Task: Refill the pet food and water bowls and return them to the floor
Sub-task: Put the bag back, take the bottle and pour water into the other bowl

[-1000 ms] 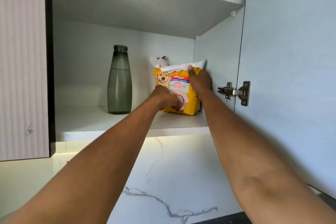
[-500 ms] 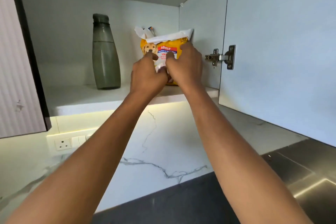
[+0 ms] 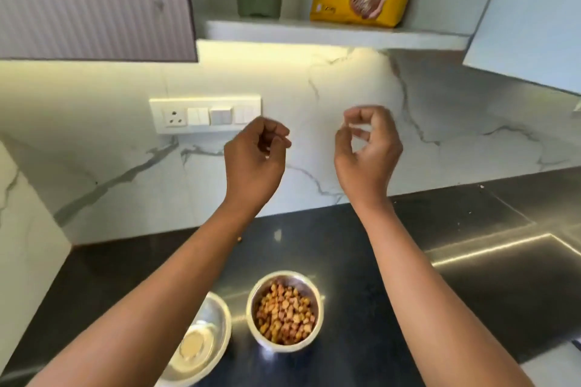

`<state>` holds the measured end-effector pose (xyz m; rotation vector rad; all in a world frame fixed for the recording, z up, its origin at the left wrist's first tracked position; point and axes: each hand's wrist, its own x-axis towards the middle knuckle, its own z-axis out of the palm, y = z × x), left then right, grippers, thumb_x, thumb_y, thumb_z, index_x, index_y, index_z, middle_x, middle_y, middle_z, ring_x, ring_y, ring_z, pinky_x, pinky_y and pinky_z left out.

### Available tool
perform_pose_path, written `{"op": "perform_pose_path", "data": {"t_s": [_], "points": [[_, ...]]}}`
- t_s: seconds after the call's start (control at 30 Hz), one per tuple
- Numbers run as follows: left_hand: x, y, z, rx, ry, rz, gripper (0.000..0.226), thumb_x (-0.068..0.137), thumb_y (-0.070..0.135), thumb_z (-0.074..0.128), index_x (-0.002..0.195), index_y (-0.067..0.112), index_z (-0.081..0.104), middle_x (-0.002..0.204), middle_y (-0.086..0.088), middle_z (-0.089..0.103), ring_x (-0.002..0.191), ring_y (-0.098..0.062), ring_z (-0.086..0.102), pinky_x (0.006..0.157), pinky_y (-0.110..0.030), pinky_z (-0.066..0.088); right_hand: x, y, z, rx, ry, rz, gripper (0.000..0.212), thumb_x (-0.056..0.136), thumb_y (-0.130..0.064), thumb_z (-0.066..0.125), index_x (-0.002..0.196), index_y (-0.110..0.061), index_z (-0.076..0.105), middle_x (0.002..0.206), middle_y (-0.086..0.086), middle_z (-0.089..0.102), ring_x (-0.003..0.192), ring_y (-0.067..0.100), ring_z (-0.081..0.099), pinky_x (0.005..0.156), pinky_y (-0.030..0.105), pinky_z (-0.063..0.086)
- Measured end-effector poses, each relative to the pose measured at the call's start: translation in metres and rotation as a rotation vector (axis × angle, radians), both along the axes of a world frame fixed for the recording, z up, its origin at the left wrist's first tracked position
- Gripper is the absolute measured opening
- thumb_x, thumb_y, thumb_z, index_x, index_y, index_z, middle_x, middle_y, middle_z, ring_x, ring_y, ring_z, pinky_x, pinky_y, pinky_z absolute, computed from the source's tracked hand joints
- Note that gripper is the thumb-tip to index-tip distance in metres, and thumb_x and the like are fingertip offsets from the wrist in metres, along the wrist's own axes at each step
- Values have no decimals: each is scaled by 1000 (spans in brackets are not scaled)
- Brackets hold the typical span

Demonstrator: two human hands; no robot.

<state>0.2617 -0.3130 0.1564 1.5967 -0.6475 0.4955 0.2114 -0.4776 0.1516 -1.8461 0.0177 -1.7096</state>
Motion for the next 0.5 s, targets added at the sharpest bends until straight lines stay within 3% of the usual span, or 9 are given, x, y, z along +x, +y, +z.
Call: {"op": "perform_pose_path", "data": {"t_s": [0.1,0.2,0.3,0.4,0.5], "points": [[22,36,-59,159,282,36,14,86,9,63,91,18,74,85,2,78,82,-12,75,81,-36,62,5,10,-65,42,327,53,9,91,-7,68,100,-7,68,99,6,69,90,19,68,73,34,64],[30,72,-114,239,553,97,17,88,7,65,90,22,72,87,-4,78,86,-23,76,73,-33,63,17,18,-121,80,807,140,6,94,-18,72,100,-18,69,96,-5,70,88,8,68,84,37,62],[30,95,-160,369,701,148,17,92,5,62,93,17,73,82,-4,78,81,-21,75,84,-40,62,41,24,-169,25,1192,258,10,93,-25,72,103,-22,73,93,-9,73,88,9,70,88,40,63],[25,101,-194,502,799,145,16,93,9,61,88,18,73,77,0,78,69,-16,72,87,-40,62,74,32,-206,-81,1394,322,14,93,-23,70,106,-20,75,98,-6,76,96,16,74,92,42,62],[19,95,-222,666,841,156,19,91,16,63,77,27,70,73,8,76,74,-11,71,85,-38,61,116,38,-232,-214,1511,378,18,96,-16,65,112,-18,74,110,2,77,105,24,73,94,42,60]]}}
